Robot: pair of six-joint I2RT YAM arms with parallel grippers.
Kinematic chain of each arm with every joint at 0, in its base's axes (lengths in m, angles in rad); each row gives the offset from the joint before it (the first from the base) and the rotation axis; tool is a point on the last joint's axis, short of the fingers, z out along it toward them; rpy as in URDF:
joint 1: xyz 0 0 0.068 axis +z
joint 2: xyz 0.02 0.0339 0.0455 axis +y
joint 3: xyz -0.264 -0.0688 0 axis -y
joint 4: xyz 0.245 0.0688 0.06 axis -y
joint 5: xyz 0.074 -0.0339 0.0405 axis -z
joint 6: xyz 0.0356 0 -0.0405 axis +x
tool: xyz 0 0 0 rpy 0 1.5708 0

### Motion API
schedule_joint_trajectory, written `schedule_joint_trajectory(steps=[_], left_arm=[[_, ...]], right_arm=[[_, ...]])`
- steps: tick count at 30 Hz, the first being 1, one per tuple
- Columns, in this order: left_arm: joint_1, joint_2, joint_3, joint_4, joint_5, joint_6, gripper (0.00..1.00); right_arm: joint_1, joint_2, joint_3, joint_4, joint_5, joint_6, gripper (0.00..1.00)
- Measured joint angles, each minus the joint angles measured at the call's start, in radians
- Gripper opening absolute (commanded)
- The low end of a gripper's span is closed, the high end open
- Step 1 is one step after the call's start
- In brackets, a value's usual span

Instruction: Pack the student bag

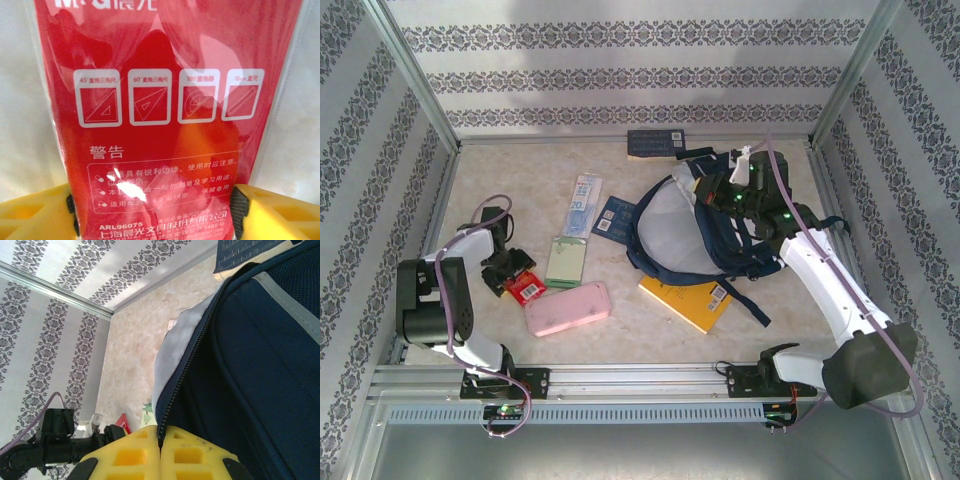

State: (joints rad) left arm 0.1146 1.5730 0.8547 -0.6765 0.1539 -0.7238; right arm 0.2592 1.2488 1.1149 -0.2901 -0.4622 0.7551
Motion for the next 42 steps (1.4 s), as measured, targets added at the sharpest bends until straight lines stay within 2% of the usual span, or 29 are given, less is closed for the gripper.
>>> schedule_joint_trajectory(steps=[6,11,14,16,17,20,22,24,30,36,42], left_arm=[[-0.043,0.002,0.031,0.064,0.082,0.031,0.61],[-0.043,-0.014,0.06,0.068,0.082,0.05,0.54],[-0.043,-0.024,0.06,0.069,0.082,0.056,0.54],[-0.043,-0.024,0.06,0.072,0.083,0.063,0.57],[-0.043,-0.024,0.06,0.073,0.084,0.068,0.61],[-0.043,-0.021,0.067,0.071,0.076,0.091,0.82],[-0.042,-0.014,0.085,0.066,0.063,0.111,0.89],[-0.041,-0.007,0.108,0.066,0.063,0.128,1.0],[-0.035,0.079,0.17,0.111,0.137,0.181,0.98],[0.018,0.162,0.18,0.135,0.226,0.204,0.97],[0.043,0.166,0.175,0.137,0.286,0.204,0.89]], right_arm=[[0.027,0.03,0.0,0.007,-0.001,-0.001,0.0],[0.04,0.037,0.0,0.008,0.0,-0.004,0.0],[0.043,0.041,0.0,0.011,0.0,-0.006,0.0],[0.057,0.052,0.0,0.012,-0.002,-0.019,0.0],[0.071,0.063,0.005,0.008,-0.003,-0.031,0.0],[0.13,0.121,0.048,-0.029,-0.001,-0.075,0.0],[0.168,0.159,0.077,-0.049,0.001,-0.099,0.0],[0.203,0.195,0.102,-0.061,0.0,-0.117,0.0],[0.314,0.337,0.201,-0.076,-0.038,-0.16,0.0],[0.426,0.468,0.269,-0.077,-0.057,-0.177,0.0],[0.491,0.599,0.318,-0.073,-0.084,-0.187,0.0]])
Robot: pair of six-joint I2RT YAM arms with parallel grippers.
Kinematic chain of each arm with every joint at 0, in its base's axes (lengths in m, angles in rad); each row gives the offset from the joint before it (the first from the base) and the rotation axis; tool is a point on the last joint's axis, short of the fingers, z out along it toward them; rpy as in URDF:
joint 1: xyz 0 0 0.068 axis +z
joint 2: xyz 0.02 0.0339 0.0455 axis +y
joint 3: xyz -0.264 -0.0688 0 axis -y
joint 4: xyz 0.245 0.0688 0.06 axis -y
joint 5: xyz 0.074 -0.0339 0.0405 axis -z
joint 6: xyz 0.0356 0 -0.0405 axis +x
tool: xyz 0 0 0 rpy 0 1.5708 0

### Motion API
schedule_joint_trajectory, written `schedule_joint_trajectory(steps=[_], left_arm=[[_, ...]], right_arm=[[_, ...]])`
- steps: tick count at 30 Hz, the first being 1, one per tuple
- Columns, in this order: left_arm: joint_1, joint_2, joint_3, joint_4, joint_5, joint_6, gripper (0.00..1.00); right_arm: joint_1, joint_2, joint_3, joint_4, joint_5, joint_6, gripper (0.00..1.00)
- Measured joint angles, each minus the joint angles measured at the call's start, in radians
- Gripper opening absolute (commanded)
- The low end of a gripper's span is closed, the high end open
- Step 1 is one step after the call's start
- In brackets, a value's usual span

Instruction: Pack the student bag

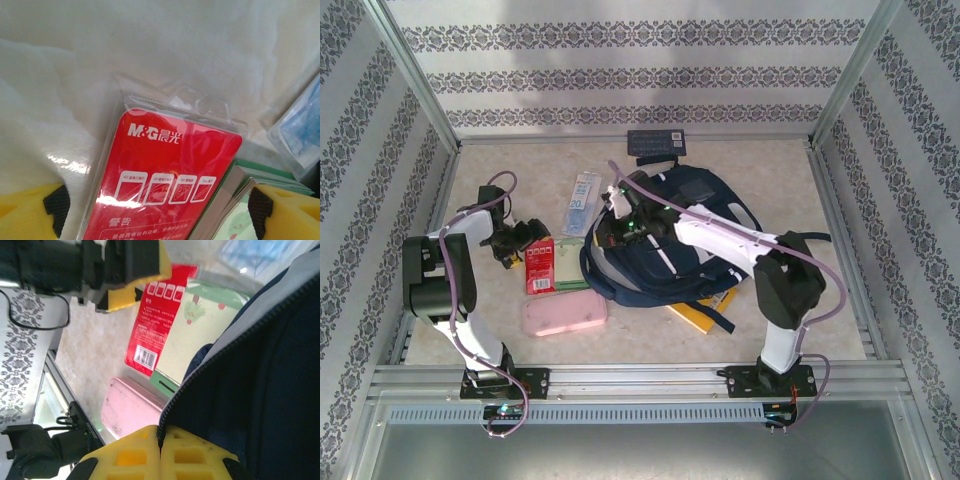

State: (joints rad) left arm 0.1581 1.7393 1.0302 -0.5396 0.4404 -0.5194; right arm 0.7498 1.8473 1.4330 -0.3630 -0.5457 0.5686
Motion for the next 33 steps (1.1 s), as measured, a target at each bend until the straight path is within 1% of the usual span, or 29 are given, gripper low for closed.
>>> schedule_joint_trajectory(steps=[2,6,11,14,18,22,26,30,33], left_arm=[[0.012,-0.003,-0.01,0.012,0.02,-0.005,0.86],[0.026,-0.018,-0.043,0.062,0.08,-0.019,0.84],[0.009,-0.018,-0.077,0.161,0.228,-0.034,0.83],[-0.016,-0.018,-0.086,0.183,0.287,-0.034,0.83],[-0.022,-0.027,-0.095,0.201,0.334,-0.041,0.8],[-0.021,-0.077,-0.128,0.226,0.365,-0.064,0.77],[-0.022,-0.13,-0.18,0.288,0.412,-0.111,0.73],[-0.039,-0.143,-0.206,0.33,0.444,-0.145,0.7],[-0.053,-0.147,-0.227,0.37,0.468,-0.173,0.7]], right_arm=[[0.005,0.043,0.013,0.0,-0.011,0.0,0.0],[0.006,0.109,0.042,-0.013,-0.03,-0.005,0.0],[0.006,0.148,0.072,-0.032,-0.041,-0.026,0.0],[0.006,0.158,0.077,-0.037,-0.046,-0.029,0.0],[0.006,0.169,0.079,-0.038,-0.047,-0.037,0.0],[0.005,0.18,0.079,-0.038,-0.047,-0.049,0.0],[0.003,0.181,0.079,-0.038,-0.047,-0.053,0.0],[-0.002,0.185,0.079,-0.038,-0.047,-0.053,0.0],[-0.005,0.188,0.079,-0.038,-0.047,-0.053,0.0]])
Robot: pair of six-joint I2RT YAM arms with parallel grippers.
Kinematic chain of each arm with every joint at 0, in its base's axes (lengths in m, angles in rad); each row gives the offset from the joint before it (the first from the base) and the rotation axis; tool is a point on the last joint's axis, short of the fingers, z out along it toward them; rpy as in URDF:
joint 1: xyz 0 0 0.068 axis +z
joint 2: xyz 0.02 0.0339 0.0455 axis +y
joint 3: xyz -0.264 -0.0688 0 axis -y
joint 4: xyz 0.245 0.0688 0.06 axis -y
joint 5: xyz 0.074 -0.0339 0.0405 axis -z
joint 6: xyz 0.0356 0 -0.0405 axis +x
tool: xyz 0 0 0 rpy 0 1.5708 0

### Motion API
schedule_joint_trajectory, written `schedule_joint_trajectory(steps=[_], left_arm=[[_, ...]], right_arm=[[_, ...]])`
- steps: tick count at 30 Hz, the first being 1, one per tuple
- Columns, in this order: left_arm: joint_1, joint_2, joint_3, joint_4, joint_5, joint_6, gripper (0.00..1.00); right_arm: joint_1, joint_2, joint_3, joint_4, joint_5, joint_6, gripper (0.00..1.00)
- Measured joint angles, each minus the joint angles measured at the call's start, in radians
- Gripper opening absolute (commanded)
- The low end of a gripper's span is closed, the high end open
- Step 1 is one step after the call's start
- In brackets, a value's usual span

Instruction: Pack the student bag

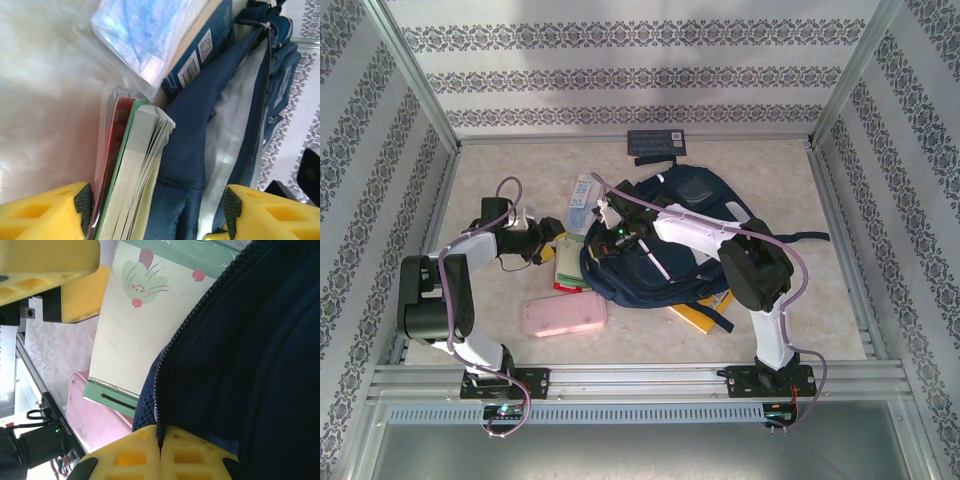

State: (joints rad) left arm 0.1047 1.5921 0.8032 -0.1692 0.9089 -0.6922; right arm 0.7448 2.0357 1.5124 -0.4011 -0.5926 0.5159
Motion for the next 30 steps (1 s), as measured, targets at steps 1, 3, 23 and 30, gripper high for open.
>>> schedule_joint_trajectory(steps=[1,3,23,30], left_arm=[[-0.004,0.0,-0.004,0.008,0.006,-0.006,0.7],[-0.015,0.0,-0.005,0.015,0.008,-0.013,0.7],[-0.138,0.001,0.133,-0.283,-0.259,0.165,0.2],[-0.138,-0.016,0.171,-0.378,-0.351,0.204,0.07]], right_arm=[[-0.002,0.0,0.0,0.0,0.0,0.0,0.0],[-0.003,0.001,0.0,0.0,0.0,0.0,0.0],[-0.039,-0.008,-0.048,0.019,0.016,0.0,0.0],[-0.109,-0.12,-0.12,0.015,0.057,0.0,0.0]])
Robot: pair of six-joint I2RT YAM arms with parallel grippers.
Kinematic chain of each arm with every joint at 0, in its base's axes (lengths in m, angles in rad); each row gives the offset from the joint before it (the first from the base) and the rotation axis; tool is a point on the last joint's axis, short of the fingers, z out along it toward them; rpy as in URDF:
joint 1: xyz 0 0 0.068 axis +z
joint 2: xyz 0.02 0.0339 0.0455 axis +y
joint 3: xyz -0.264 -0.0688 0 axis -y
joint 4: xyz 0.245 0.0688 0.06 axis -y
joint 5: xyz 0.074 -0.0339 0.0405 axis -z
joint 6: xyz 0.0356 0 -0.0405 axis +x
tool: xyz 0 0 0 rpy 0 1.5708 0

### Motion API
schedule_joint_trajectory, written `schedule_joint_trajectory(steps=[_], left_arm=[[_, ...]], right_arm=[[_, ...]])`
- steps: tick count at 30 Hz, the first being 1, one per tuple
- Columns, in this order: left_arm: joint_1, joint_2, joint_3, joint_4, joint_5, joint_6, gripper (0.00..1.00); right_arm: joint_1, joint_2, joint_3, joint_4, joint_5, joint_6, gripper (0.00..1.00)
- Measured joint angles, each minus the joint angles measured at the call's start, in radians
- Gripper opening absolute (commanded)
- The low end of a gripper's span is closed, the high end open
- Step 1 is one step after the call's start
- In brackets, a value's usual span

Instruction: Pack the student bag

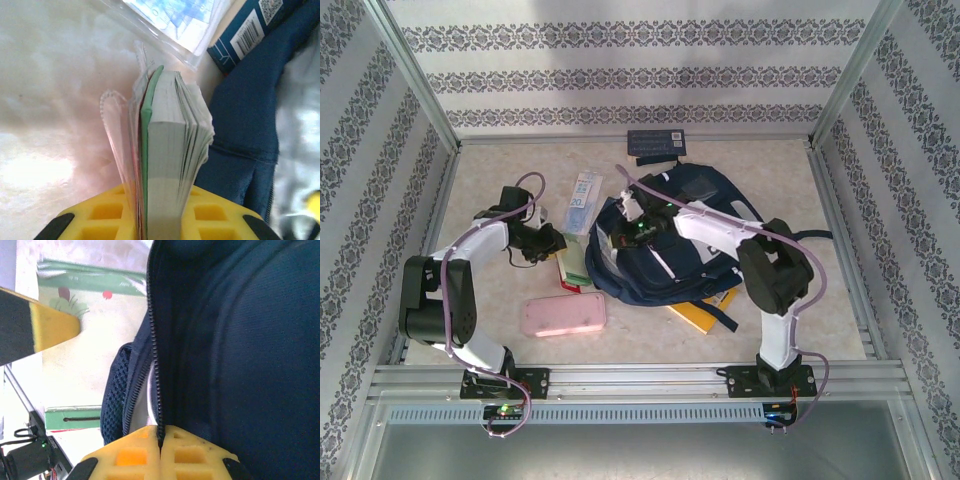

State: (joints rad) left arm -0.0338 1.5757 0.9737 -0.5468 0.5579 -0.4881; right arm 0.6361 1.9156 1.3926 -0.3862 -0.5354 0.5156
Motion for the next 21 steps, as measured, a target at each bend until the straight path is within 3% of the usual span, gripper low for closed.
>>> schedule_joint_trajectory(steps=[4,7,9,15,21], left_arm=[[-0.008,0.0,0.045,-0.05,-0.048,0.018,0.26],[-0.018,-0.001,0.048,-0.047,-0.027,0.008,0.47],[-0.024,-0.002,0.047,-0.04,-0.002,-0.001,0.55],[-0.042,-0.045,0.031,0.013,0.08,-0.034,0.66],[-0.09,-0.055,0.007,0.089,0.131,-0.066,0.66]], right_arm=[[-0.026,-0.045,-0.007,-0.017,0.012,-0.011,0.0],[-0.026,-0.052,-0.011,-0.019,0.016,-0.019,0.0],[-0.026,-0.052,-0.019,-0.018,0.018,-0.019,0.0],[-0.034,-0.052,-0.034,-0.018,0.018,-0.019,0.0],[-0.039,-0.052,-0.041,-0.011,0.008,-0.018,0.0]])
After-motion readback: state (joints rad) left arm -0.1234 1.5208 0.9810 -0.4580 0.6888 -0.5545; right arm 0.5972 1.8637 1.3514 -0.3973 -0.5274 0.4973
